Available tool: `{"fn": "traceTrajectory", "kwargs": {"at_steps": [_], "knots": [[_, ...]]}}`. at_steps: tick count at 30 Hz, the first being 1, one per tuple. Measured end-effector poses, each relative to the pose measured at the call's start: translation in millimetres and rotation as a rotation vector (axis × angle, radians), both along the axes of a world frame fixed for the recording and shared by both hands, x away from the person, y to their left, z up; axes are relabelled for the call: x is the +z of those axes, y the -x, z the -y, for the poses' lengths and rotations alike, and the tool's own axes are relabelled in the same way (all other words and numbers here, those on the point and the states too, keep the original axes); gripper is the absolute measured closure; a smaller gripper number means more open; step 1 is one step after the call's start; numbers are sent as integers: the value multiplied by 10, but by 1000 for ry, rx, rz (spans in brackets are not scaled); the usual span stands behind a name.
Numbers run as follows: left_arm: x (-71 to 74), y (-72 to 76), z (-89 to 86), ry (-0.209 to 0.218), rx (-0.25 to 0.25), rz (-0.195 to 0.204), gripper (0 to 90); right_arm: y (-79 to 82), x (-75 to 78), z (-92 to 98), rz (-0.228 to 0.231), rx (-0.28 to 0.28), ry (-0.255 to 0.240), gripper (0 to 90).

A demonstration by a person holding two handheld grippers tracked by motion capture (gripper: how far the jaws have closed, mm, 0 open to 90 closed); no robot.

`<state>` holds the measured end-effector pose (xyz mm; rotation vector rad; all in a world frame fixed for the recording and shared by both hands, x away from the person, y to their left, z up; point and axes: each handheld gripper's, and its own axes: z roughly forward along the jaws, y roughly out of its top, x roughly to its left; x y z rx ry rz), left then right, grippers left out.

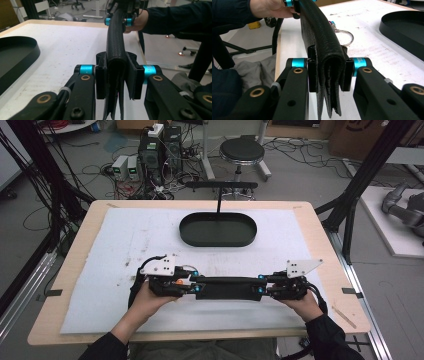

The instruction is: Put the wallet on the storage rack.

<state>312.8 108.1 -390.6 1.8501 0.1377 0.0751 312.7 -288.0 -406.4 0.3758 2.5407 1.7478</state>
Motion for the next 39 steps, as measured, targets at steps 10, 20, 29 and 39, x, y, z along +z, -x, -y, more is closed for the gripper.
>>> {"fn": "traceTrajectory", "kwargs": {"at_steps": [10,20,29,39], "knots": [[-8,-8,-5,0,20,-4,687,8,3,-15,9,2,3,758],[9,-33,-45,12,121,-21,442,3,26,22,20,-42,-5,758],[119,6,-295,54,246,-5,304,-49,74,101,42,-161,-16,758],[81,148,-614,45,387,9,263,-167,165,96,80,-309,-14,758]]}}
